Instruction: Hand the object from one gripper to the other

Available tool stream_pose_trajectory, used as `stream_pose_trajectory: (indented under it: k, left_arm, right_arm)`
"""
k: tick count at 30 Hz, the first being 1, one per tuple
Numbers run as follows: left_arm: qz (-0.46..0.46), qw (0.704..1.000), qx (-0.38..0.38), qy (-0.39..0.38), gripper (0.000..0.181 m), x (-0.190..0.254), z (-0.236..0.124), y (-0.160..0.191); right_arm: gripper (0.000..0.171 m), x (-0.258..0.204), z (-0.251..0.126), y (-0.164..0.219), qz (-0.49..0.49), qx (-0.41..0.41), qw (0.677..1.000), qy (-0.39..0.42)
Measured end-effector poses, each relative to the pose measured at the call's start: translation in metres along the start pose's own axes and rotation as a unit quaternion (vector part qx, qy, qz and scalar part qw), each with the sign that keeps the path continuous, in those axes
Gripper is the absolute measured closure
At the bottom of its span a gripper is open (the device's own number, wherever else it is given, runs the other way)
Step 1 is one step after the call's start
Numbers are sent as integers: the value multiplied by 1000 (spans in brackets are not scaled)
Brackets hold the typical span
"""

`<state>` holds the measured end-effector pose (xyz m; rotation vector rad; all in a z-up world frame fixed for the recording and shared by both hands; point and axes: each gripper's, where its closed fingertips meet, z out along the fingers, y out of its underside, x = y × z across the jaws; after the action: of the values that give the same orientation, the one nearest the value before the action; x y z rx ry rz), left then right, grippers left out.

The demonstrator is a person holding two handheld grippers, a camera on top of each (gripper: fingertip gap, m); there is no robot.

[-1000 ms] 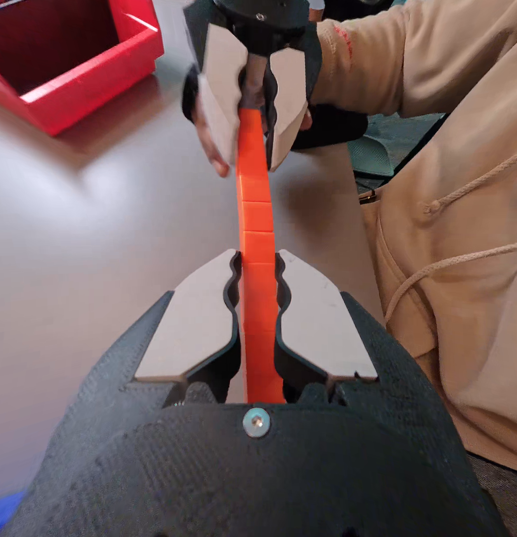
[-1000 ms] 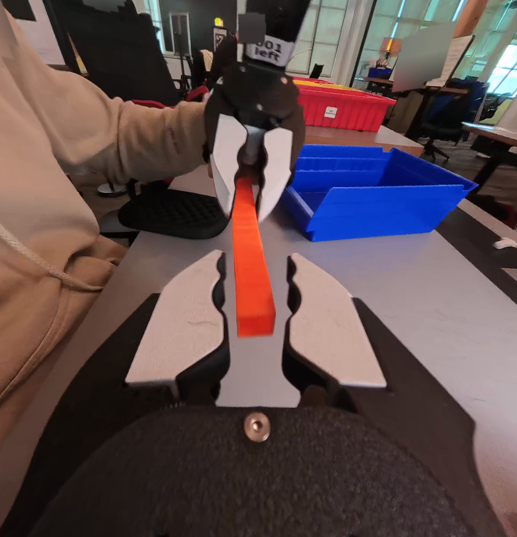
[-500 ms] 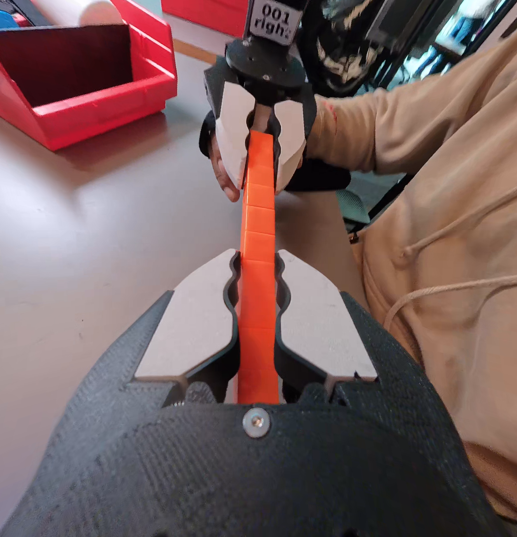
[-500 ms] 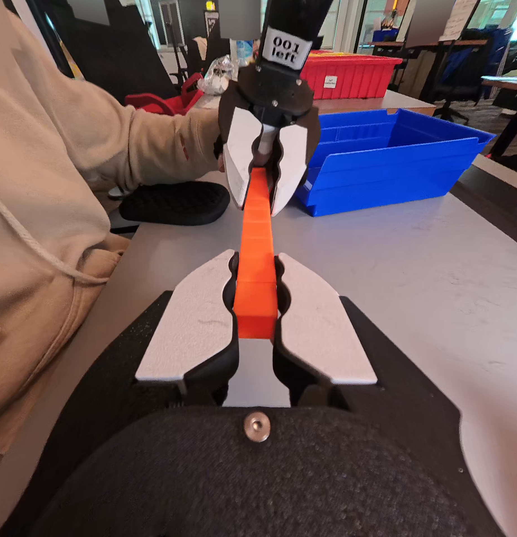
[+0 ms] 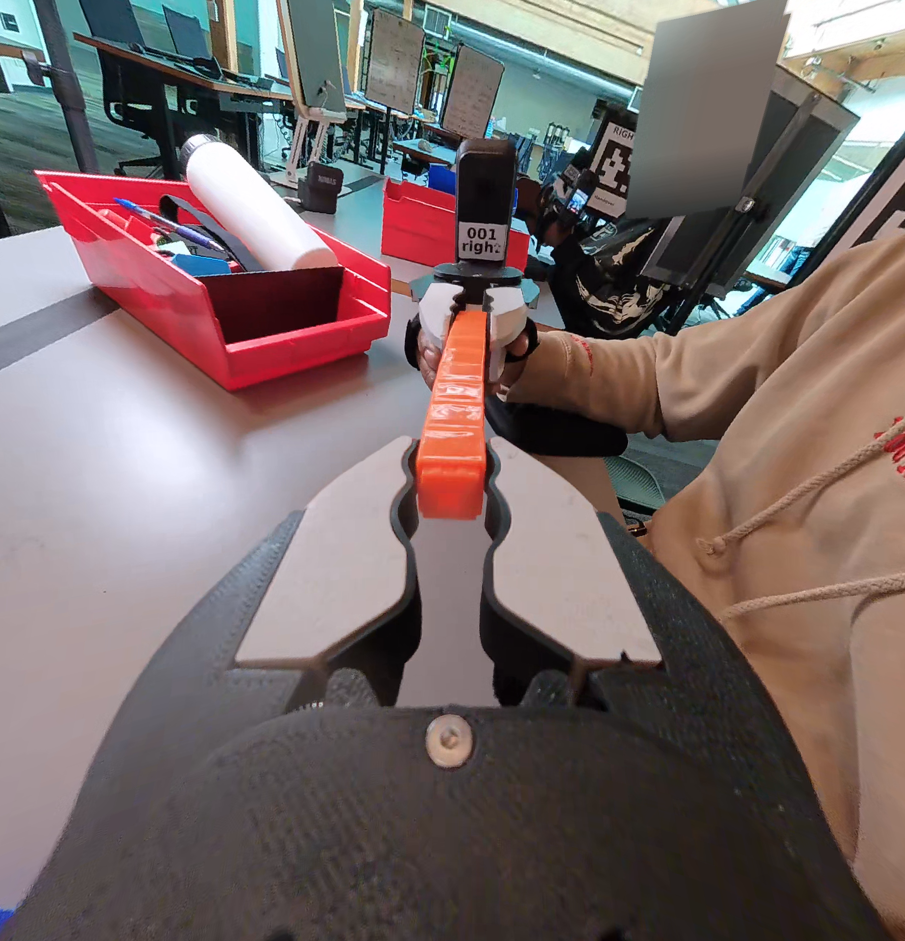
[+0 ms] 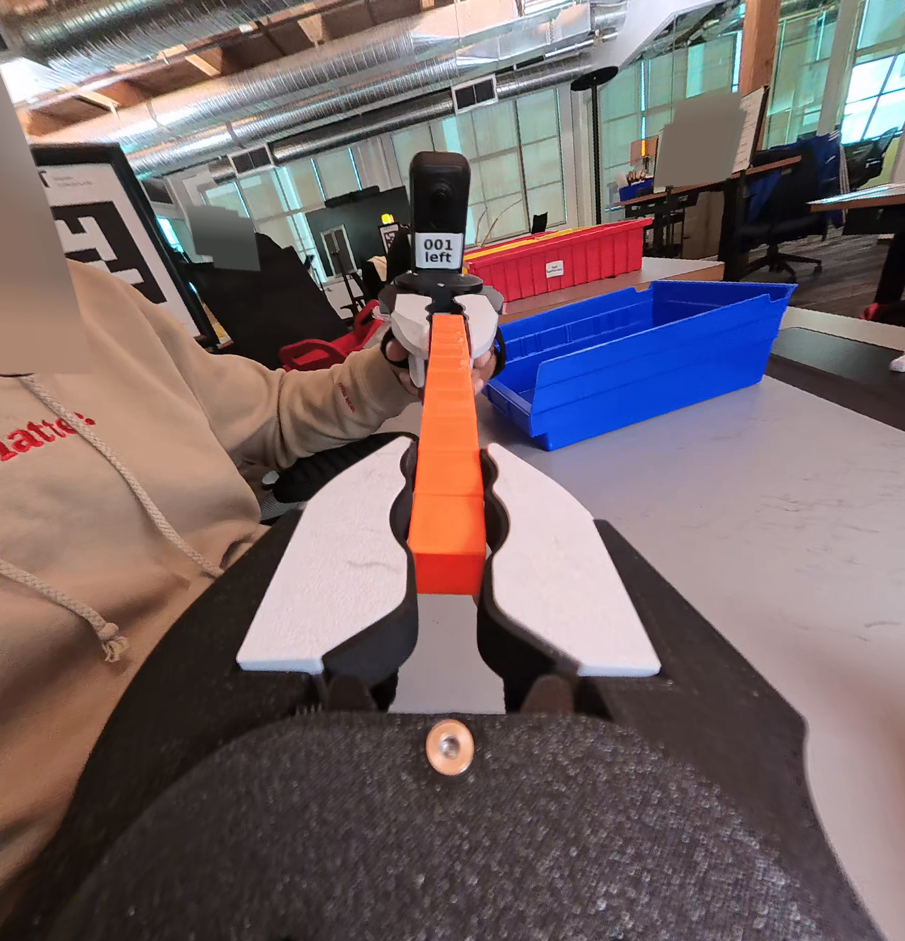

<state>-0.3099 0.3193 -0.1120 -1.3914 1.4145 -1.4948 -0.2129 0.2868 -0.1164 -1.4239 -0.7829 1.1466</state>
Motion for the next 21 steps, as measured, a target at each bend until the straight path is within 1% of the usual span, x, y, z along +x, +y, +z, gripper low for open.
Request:
stream_pose_trajectory:
  k: [4, 6, 9, 11, 18, 21]
  left_arm:
    - [-9, 1000, 19, -3, 158, -1, 0, -4]
    - [-4, 1000, -4, -6, 158, -2, 1, 2]
    - [-7, 1000, -17, 1, 158, -1, 1, 6]
    - [-6, 999, -33, 1, 158, -1, 1, 11]
    - [-16, 999, -45, 2, 158, -6, 5, 22]
    - [6, 999, -43, -20, 158, -12, 4, 18]
  right_arm:
    - [149, 0, 3, 0, -16, 0, 1000, 15]
    - [149, 2, 4, 4, -20, -13, 1000, 19]
    - [148, -1, 5, 8, -25, -29, 999, 10]
    - [148, 0, 5, 14, -38, -57, 998, 13]
    - [149, 4, 3, 33, -36, -93, 995, 13]
    - [148, 13, 4, 41, -52, -117, 991, 30]
